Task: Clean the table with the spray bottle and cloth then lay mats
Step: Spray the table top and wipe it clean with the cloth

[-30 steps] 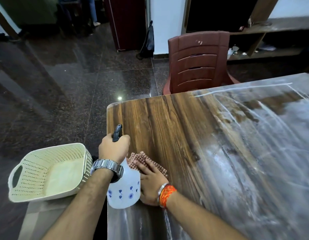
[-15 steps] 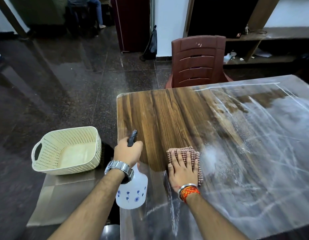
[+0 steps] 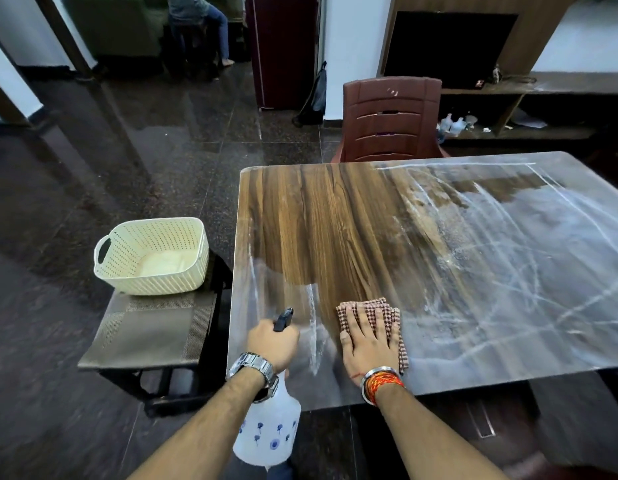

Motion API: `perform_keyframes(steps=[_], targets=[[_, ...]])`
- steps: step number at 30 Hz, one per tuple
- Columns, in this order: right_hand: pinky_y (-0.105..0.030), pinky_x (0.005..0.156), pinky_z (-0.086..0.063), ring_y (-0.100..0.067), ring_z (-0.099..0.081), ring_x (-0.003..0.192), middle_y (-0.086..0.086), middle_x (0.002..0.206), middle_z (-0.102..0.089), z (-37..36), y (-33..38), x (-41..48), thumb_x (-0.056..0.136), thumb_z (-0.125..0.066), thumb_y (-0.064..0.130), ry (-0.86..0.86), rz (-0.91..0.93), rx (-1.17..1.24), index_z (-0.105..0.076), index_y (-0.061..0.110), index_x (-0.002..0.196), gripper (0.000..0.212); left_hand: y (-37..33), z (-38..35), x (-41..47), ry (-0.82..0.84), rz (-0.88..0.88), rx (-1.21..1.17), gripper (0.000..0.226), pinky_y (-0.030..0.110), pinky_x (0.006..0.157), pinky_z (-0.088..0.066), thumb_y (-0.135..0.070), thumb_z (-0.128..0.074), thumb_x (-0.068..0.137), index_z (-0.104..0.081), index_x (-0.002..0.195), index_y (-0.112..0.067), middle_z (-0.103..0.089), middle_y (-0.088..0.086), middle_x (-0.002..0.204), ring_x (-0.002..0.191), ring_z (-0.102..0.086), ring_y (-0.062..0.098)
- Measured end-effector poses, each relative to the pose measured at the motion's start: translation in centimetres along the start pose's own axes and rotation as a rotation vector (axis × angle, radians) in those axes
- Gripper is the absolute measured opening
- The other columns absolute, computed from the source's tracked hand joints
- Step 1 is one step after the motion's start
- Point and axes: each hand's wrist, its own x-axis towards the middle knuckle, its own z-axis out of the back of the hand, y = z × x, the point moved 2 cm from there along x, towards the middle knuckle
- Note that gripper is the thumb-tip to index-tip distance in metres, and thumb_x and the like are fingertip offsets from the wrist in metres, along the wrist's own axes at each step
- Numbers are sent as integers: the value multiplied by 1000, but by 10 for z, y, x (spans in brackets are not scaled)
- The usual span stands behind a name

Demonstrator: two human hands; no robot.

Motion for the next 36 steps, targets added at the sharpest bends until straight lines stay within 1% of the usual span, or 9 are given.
perform_keyframes(steps=[4,8,12,16,20,23,25,30,36], targets=[[-49,109,21,-26,-3,148,13,161,-5,1,-12,-28,85,2,55,7,-17,-8,-3,42,151,68,14,-12,-39,33,-1,-11,21,24,48,-37,-16,-56,72,-48,53,-14,-52,3,49,49,-48,26],[-50,110,20,-26,0,148,13,161,-4,-3,-17,-42,82,7,55,20,-52,-16,-1,42,151,70,25,-6,-59,91,1,-38,6,31,52,-45,-21,-54,62,-51,59,-17,-49,0,48,46,-49,26],[-51,110,19,-29,-5,148,9,161,-12,-10,0,-54,87,-3,55,3,-50,5,-12,37,152,68,33,12,-62,2,16,-51,8,30,57,-44,-22,-58,71,-55,72,-14,-58,4,58,54,-54,27],[-58,111,-8,-36,-29,141,7,154,-32,-24,56,-76,95,-29,52,36,240,-9,-31,36,148,55,37,33,-51,-113,24,-60,8,28,56,-38,-22,-61,81,-58,78,-16,-63,6,73,63,-56,24],[-56,111,-3,-36,-43,133,8,146,-46,-37,115,-76,93,-36,51,99,521,-74,-42,36,141,50,36,53,-34,-180,25,-79,12,33,64,-37,-23,-59,85,-57,82,-12,-64,9,79,71,-55,27],[-55,112,14,-32,-8,147,10,158,-21,-47,142,-57,97,-23,49,194,682,-195,-27,34,148,54,33,65,-14,-179,29,-65,14,34,69,-38,-23,-58,87,-59,89,-9,-63,8,81,78,-56,32],[-56,111,16,-28,9,147,11,161,-9,-48,150,-43,96,-16,49,195,739,-165,-17,34,150,56,30,72,2,-158,32,-71,13,34,70,-39,-23,-58,87,-59,90,-10,-62,7,80,81,-56,33],[-54,112,10,-28,-11,147,12,158,-23,-29,171,22,97,-25,49,88,607,-88,-29,37,148,52,20,92,48,-127,21,-77,13,34,65,-41,-26,-60,85,-55,84,-14,-64,10,84,78,-57,31],[-53,114,14,-22,6,148,15,161,-4,-15,181,129,99,-16,50,47,379,-60,-5,45,150,52,8,107,107,-86,-21,-48,21,43,67,-56,-34,-57,72,-53,83,-16,-66,11,75,71,-66,38]])
